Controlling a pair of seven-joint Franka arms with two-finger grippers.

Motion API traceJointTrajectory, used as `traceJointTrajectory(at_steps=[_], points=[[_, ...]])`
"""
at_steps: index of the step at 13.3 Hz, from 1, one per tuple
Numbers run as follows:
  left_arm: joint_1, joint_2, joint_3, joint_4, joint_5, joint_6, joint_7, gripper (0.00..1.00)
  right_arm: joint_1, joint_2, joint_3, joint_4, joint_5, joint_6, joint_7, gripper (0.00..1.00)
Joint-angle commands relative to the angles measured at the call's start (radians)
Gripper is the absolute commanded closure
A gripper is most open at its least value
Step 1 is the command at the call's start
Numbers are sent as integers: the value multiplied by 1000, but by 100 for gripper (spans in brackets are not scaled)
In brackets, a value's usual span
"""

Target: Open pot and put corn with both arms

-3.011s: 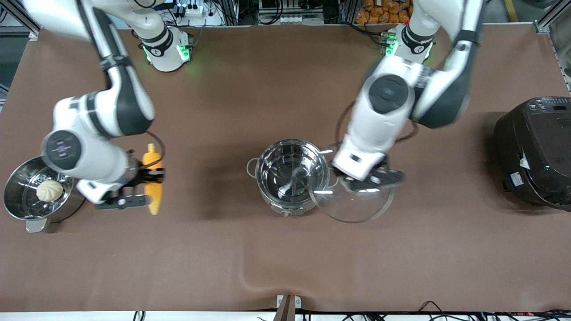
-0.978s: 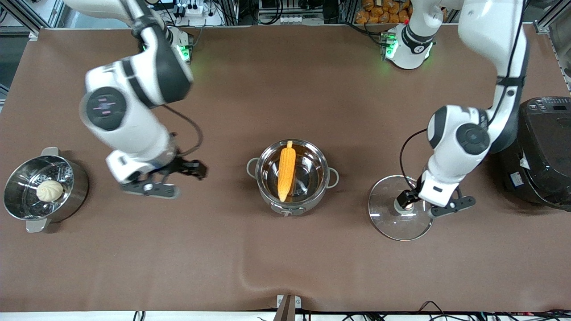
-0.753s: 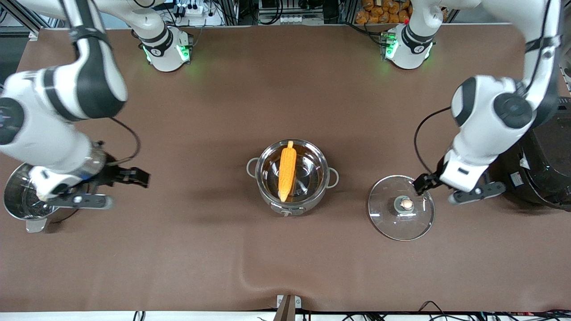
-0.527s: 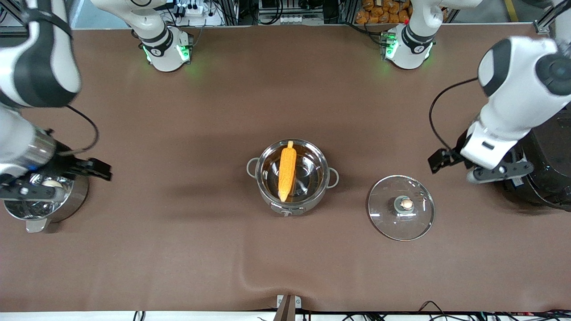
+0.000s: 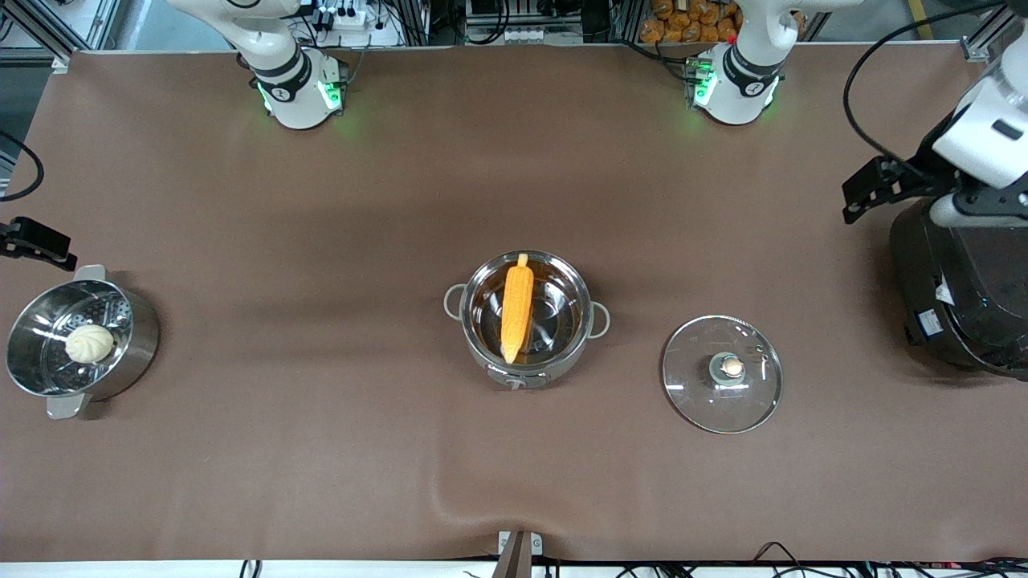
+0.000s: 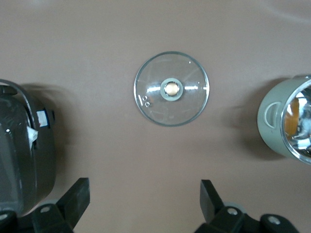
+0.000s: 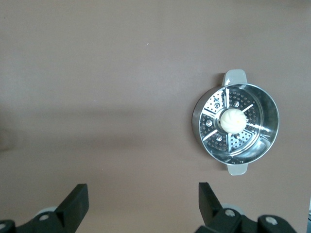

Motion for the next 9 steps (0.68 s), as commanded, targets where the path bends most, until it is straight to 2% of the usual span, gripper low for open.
traceJointTrajectory(at_steps=[1, 4, 7, 9], points=[[36, -16, -46, 41, 23, -96, 67, 0, -47, -5, 22, 12, 42, -21, -4, 0], [56, -27, -60, 41, 23, -142, 107, 0, -46, -24, 24, -52, 70, 17, -1, 0], [54, -24, -60, 41, 10, -142, 101, 0, -43, -193, 24, -279, 70, 123, 2, 0], [50, -24, -57, 41, 10, -142, 95, 0, -43, -216, 31, -283, 70, 91, 70, 0]])
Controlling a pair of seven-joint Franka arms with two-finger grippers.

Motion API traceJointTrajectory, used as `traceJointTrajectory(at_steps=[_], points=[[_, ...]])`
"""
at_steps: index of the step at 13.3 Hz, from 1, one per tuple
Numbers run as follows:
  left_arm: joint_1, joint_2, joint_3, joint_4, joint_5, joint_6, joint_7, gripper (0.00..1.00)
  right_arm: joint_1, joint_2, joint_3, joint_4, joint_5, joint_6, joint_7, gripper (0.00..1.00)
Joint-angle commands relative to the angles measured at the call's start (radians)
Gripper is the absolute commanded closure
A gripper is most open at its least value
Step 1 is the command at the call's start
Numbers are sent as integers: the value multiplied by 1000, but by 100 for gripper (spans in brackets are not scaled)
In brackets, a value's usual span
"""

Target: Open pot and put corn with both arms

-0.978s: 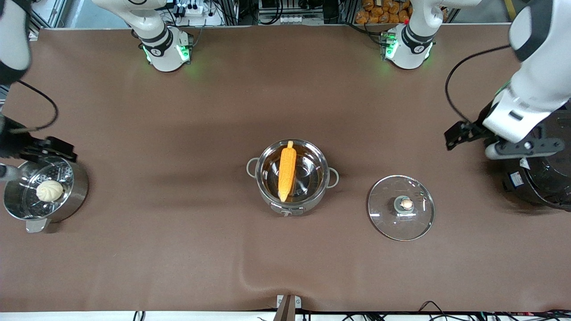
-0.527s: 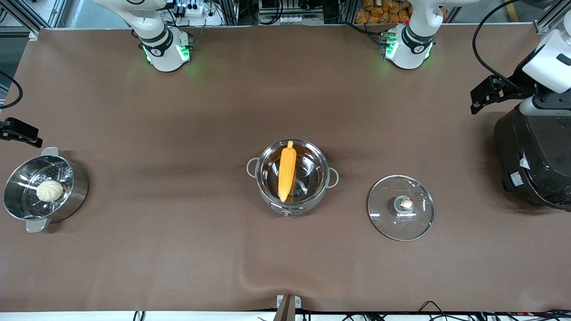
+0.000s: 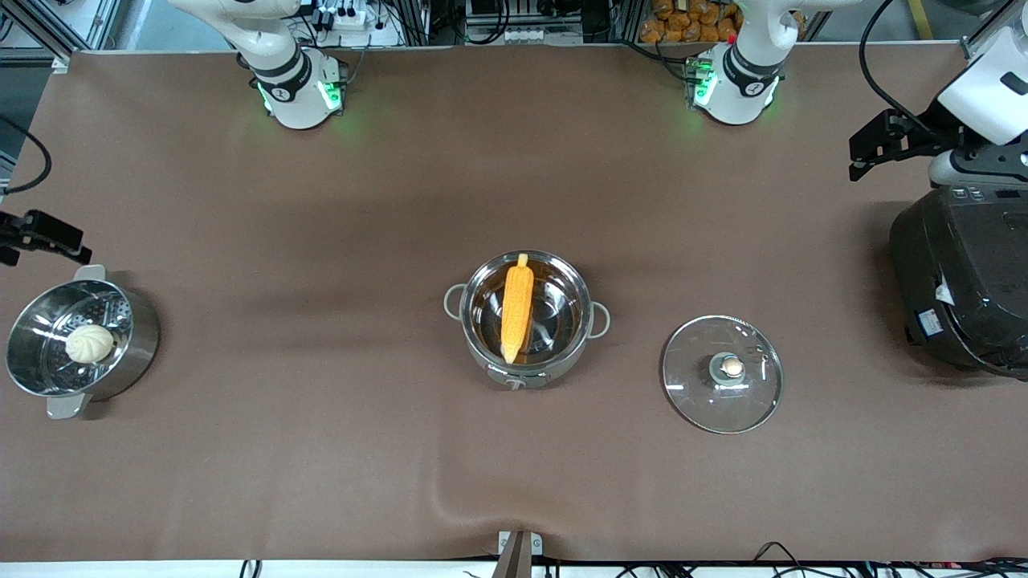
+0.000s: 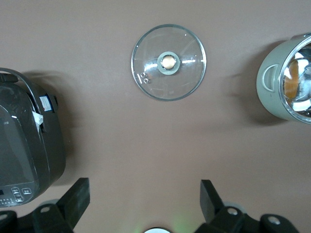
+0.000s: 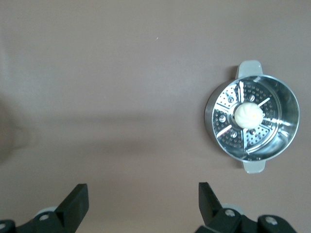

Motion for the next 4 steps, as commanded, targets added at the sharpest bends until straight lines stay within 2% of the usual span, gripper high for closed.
traceJointTrajectory(at_steps=[1, 4], points=[[14, -6, -16, 6, 10, -18, 12, 0, -22, -97, 27, -83, 16, -15, 76, 0], [12, -6, -34, 5, 12, -18, 6, 0, -24, -112, 21, -87, 16, -18, 32, 0]])
